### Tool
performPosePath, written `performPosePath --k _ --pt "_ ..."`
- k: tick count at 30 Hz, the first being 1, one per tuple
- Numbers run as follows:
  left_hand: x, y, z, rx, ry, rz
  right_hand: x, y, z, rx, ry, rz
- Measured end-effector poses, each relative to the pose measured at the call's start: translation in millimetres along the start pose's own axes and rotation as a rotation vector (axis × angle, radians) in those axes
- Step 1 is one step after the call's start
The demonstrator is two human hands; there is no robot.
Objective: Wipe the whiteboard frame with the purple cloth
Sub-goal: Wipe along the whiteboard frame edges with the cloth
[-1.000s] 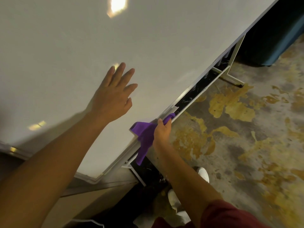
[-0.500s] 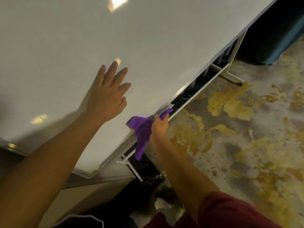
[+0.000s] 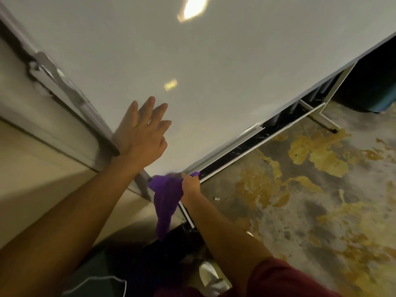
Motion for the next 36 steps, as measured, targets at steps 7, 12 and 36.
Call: performPosePath --k 7,12,36 --pt "8 -1 17 -0.005 -0.049 0.024 13 -15 45 0.169 0.056 0.361" --pt "13 -19 -3 -0.155 -0.101 0.232 148 -74 52 0.014 -0.368 0.4" --pt "12 54 -72 -0.386 0.024 0.125 264 -167 -41 -0.348 -1.034 1.512"
Point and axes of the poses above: each hand's wrist, its own z-axis away from the middle knuckle, its own y-axis out of the palm, x = y × z, the point moved 6 cm from there along -z, towards the middle knuckle
